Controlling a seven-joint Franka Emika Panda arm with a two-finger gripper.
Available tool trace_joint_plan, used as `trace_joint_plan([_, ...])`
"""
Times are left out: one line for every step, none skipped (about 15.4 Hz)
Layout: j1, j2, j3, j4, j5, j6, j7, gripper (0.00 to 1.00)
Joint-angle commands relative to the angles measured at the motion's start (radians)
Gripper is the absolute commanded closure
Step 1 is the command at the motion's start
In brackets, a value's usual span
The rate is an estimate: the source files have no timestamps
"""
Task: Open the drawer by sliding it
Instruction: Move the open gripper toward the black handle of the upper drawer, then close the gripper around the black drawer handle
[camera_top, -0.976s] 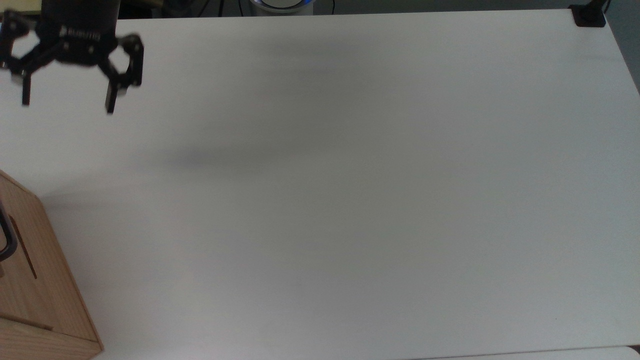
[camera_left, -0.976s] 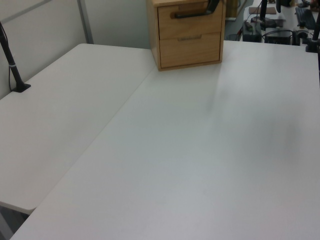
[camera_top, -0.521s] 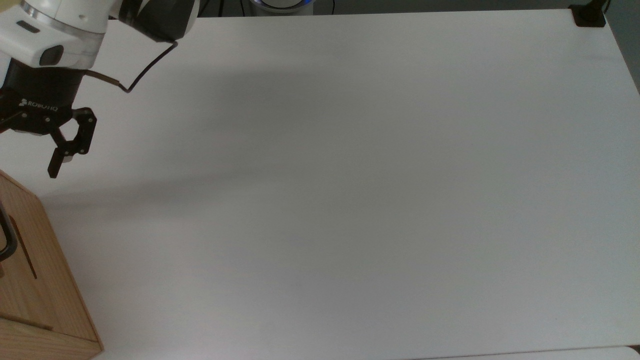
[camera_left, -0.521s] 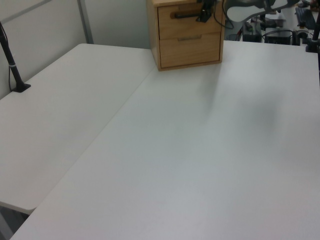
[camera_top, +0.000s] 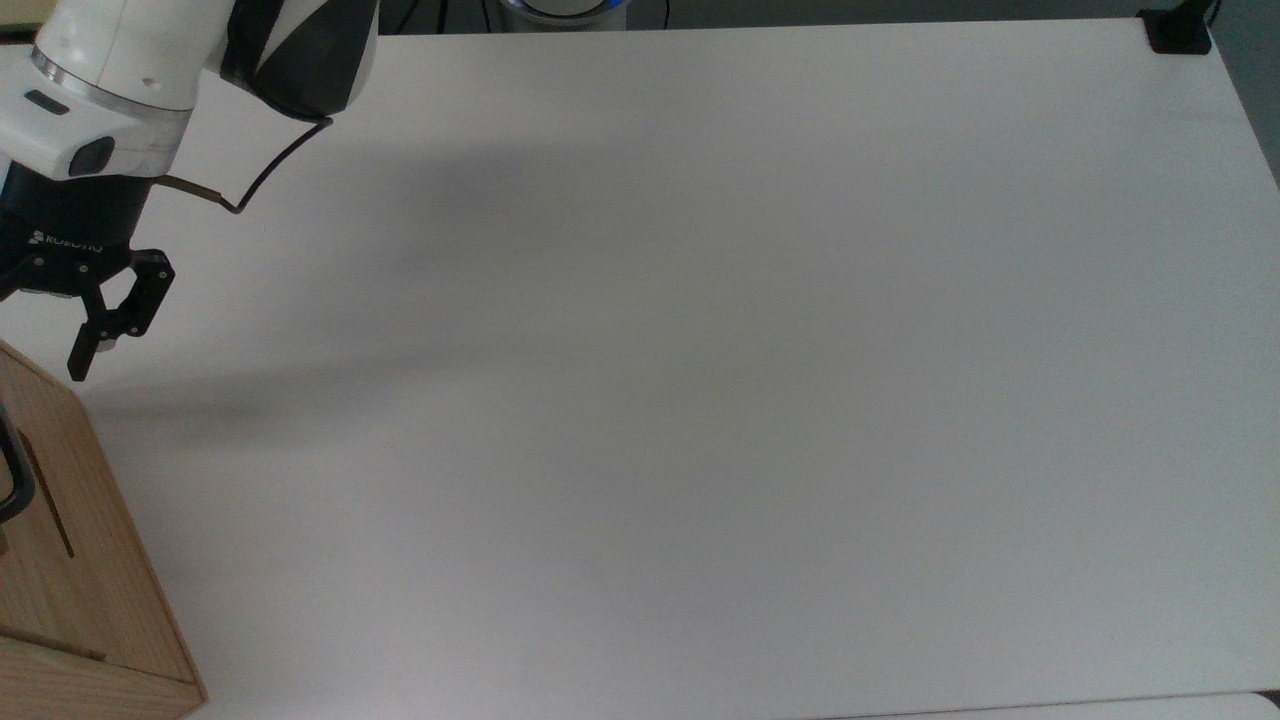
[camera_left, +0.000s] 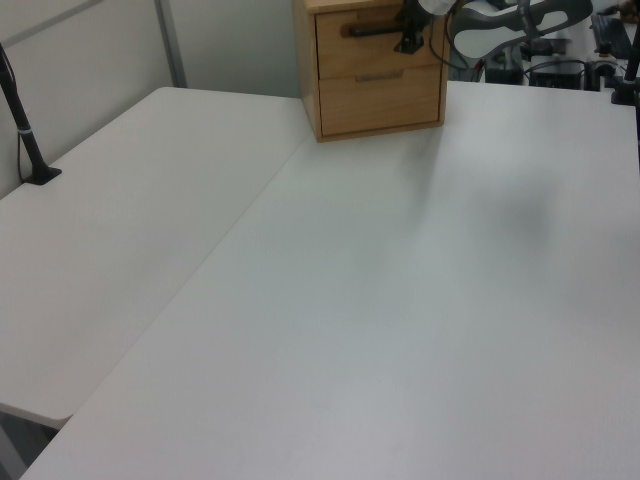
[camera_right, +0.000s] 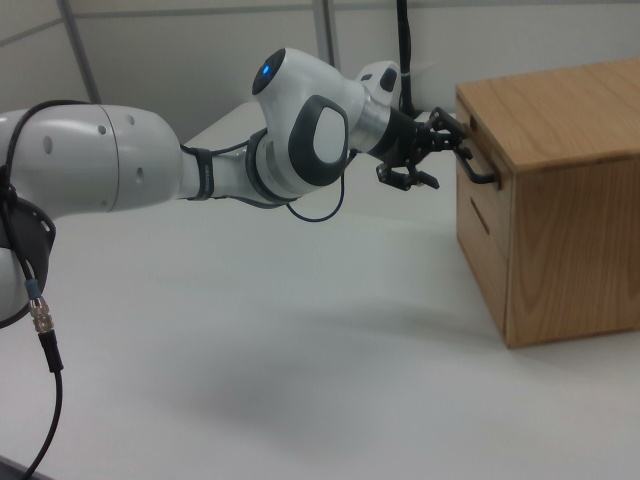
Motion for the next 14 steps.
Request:
trace_joint_plan([-0.02,0.031,-0.001,0.014,-0.019,0.08,-0.012,0.31])
trace_joint_plan([-0.022,0.034,-0.001,0.014,-0.019,0.085,-0.012,0.33])
trace_joint_plan([-0.028,0.036,-0.001,0.016,-0.019,0.086,-0.012,0.35])
trace_joint_plan([-0.031,0.036,-0.001,0.016,-0.019,0.086,-0.01,0.38])
trace_joint_plan([-0.036,0.036,-0.001,0.016,-0.019,0.086,-0.01,0.38])
trace_joint_plan([-0.036,0.036,-0.001,0.016,-0.018,0.086,-0.004,0.4])
trace_joint_plan([-0.036,0.036,-0.001,0.016,-0.015,0.085,0.002,0.46])
trace_joint_plan([-0.036,0.036,-0.001,0.016,-0.013,0.085,0.017,0.52])
trace_joint_plan([-0.036,0.036,-0.001,0.016,-0.014,0.085,0.028,0.58])
trace_joint_plan([-0.036,0.036,-0.001,0.016,-0.014,0.085,0.03,0.66])
trace_joint_plan([-0.036,0.036,-0.001,0.016,-0.014,0.085,0.03,0.77])
trace_joint_plan([-0.036,0.036,-0.001,0.016,-0.014,0.085,0.03,0.89])
trace_joint_plan([-0.036,0.034,-0.001,0.016,-0.013,0.085,0.031,0.97])
trace_joint_plan([-0.036,0.034,-0.001,0.016,-0.013,0.086,0.034,0.99])
